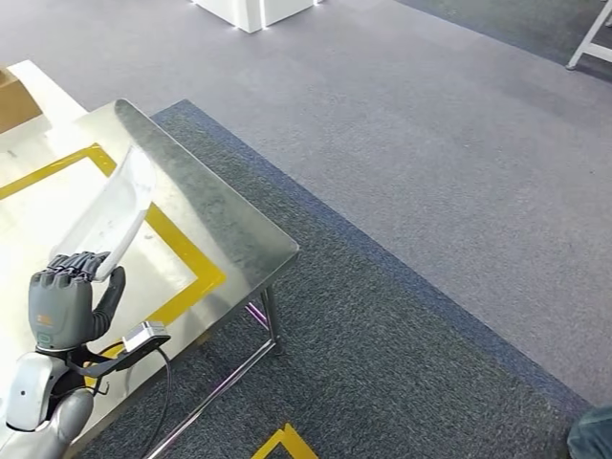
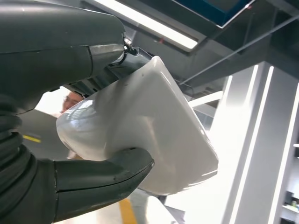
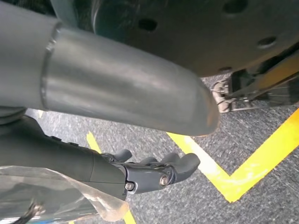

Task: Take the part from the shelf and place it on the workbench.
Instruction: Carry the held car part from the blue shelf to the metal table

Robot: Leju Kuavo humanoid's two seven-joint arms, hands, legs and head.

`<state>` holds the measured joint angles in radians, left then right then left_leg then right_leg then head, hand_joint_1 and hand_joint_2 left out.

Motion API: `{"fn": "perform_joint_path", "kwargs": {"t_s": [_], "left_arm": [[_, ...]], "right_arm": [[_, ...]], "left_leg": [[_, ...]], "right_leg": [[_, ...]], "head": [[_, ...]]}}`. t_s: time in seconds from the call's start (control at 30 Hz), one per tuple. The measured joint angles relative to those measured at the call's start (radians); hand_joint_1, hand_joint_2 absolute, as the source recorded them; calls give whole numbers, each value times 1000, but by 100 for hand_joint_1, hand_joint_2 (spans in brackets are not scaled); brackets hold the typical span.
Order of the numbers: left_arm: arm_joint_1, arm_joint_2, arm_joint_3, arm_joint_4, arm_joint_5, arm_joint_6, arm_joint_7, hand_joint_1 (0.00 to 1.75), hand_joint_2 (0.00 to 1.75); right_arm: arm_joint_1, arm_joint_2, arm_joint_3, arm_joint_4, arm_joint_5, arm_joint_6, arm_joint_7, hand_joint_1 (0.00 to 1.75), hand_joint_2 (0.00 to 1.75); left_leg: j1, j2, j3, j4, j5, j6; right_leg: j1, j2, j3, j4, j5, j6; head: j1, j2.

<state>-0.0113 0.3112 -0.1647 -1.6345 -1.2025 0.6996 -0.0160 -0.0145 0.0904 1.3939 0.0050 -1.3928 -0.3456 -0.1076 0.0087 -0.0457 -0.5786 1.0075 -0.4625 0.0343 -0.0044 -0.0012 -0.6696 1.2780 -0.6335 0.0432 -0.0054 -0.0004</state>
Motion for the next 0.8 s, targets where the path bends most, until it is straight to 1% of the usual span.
{"fn": "perform_joint_path", "kwargs": {"t_s": [0.03, 0.07, 0.1, 0.13, 0.17, 0.2, 0.23, 0.27, 0.3, 0.33, 0.37, 0.4, 0.43, 0.47, 0.5, 0.53, 0.57, 0.6, 0.63, 0.67, 0.7, 0.73, 0.77, 0.8], "left_arm": [[0, 0, -1, 1, -1, -1, 0, 175, 175], [-1, -1, -1, 1, -2, -2, 0, 175, 175], [-3, -1, -2, 2, -4, -2, 0, 175, 175], [-6, -1, -2, 2, -6, -4, 0, 175, 175], [-9, -2, -3, 3, -8, -5, 0, 175, 175], [-11, -2, -4, 3, -9, -6, 0, 175, 175], [-13, -2, -5, 4, -10, -6, 0, 175, 175], [-13, -2, -6, 4, -10, -7, 0, 175, 175], [-14, -2, -7, 5, -10, -7, 0, 175, 175], [-17, -2, -8, 6, -10, -7, 1, 175, 175], [-20, -3, -9, 7, -10, -7, 2, 175, 175], [-23, -3, -11, 8, -10, -7, 3, 175, 175], [-23, -4, -13, 9, -10, -8, 6, 175, 175], [-22, -4, -15, 10, -10, -8, 8, 175, 175], [-21, -4, -17, 11, -10, -7, 11, 175, 175], [-20, -4, -19, 12, -10, -7, 14, 175, 175], [-20, -3, -21, 13, -10, -6, 16, 175, 175], [-20, -2, -22, 13, -10, -5, 18, 175, 175], [-22, -2, -23, 13, -10, -4, 19, 175, 175], [-23, -2, -24, 13, -10, -3, 21, 175, 175], [-23, -2, -25, 13, -10, -3, 22, 175, 175], [-22, -1, -25, 13, -10, -2, 23, 175, 175], [-20, -1, -25, 13, -10, -2, 24, 175, 175], [-19, -1, -26, 13, -10, -2, 25, 175, 175]], "right_arm": [[0, 0, 0, 0, 0, 0, 0, 0, 0], [0, 0, 0, 0, 0, 0, 0, 0, 0], [0, 0, 0, 0, 1, 0, 0, 0, 0], [0, 0, 0, 0, 1, 0, 1, 0, 0], [0, 0, 0, 0, 2, 0, 2, 0, 0], [0, 0, 0, 0, 2, 0, 2, 0, 0], [1, 0, 0, 0, 2, -1, 3, 0, 0], [1, 0, 0, 0, 2, -1, 4, 0, 0], [1, 0, 0, 0, 2, -1, 4, 0, 0], [1, 0, 0, 0, 2, -2, 4, 0, 0], [2, 0, 0, 0, 2, -2, 4, 0, 0], [4, 0, 0, 0, 2, -2, 3, 0, 0], [5, 0, 0, 0, 2, -3, 3, 0, 0], [6, 0, 0, 0, 2, -3, 2, 0, 0], [7, 0, 0, 0, 2, -3, 1, 0, 0], [7, 0, 0, 0, 2, -3, 0, 0, 0], [7, 0, 0, 0, 2, -3, 0, 0, 0], [7, 0, 0, 0, 2, -3, 0, 0, 0], [7, 0, 0, 0, 3, -3, 0, 0, 0], [6, 0, 0, 0, 4, -3, 0, 0, 0], [6, 0, 0, 0, 4, -3, 0, 0, 0], [5, 0, 0, 0, 5, -3, 0, 0, 0], [4, 0, 0, 0, 5, -3, 0, 0, 0], [3, 0, 0, 0, 6, -3, -1, 0, 0]], "left_leg": [[1, -14, 1, 1, -1, -1], [2, -27, 2, 2, -2, -3], [2, -40, 1, 4, -3, -7], [2, -52, -2, 7, -3, -12], [4, -63, -7, 9, -2, -18], [5, -75, -12, 8, 1, -26], [8, -86, -16, 7, 3, -33], [8, -78, -18, 9, 3, -39], [6, -56, -24, 22, -6, -45], [4, -26, -40, 57, -27, -49], [3, 8, -65, 111, -56, -52], [3, 27, -97, 180, -88, -54], [4, 34, -128, 245, -114, -56], [5, 36, -147, 285, -122, -57], [5, 38, -148, 290, -112, -57], [5, 43, -129, 254, -83, -56], [3, 57, -94, 187, -45, -53], [-2, 85, -57, 117, -19, -49], [-7, 110, -28, 60, -3, -42], [-12, 128, -13, 26, 1, -36], [-16, 134, -11, 16, -4, -31], [-16, 122, -13, 12, -4, -25], [-14, 108, -14, 10, -2, -20], [-11, 95, -13, 7, -1, -14]], "right_leg": [[-1, 6, 17, -50, 39, -1], [-4, 24, 46, -124, 81, -2], [-7, 48, 76, -192, 110, -4], [-9, 69, 100, -243, 126, -6], [-10, 84, 113, -267, 127, -8], [-9, 83, 118, -271, 123, -12], [-9, 71, 122, -275, 124, -18], [-9, 59, 124, -278, 127, -24], [-10, 46, 127, -282, 128, -31], [-11, 31, 130, -286, 129, -37], [-10, 16, 131, -287, 129, -41], [-8, 1, 132, -287, 126, -45], [-7, -15, 133, -287, 124, -47], [-6, -30, 134, -287, 122, -48], [-5, -44, 136, -287, 120, -48], [-5, -59, 139, -286, 117, -47], [-4, -72, 144, -286, 114, -45], [-2, -84, 150, -286, 109, -42], [1, -95, 153, -285, 105, -37], [5, -106, 156, -285, 101, -33], [9, -118, 157, -285, 98, -28], [10, -132, 160, -285, 95, -24], [9, -137, 161, -285, 90, -18], [7, -120, 159, -275, 79, -12]], "head": [[0, 0], [0, 0], [0, 0], [0, 0], [-1, 0], [-1, 0], [-1, 0], [-2, 0], [-5, 0], [-8, 0], [-11, 0], [-14, 0], [-14, 0], [-14, 0], [-14, 0], [-14, 0], [-14, 0], [-14, 0], [-15, 0], [-14, 0], [-13, 0], [-13, 0], [-12, 0], [-10, 0]]}}
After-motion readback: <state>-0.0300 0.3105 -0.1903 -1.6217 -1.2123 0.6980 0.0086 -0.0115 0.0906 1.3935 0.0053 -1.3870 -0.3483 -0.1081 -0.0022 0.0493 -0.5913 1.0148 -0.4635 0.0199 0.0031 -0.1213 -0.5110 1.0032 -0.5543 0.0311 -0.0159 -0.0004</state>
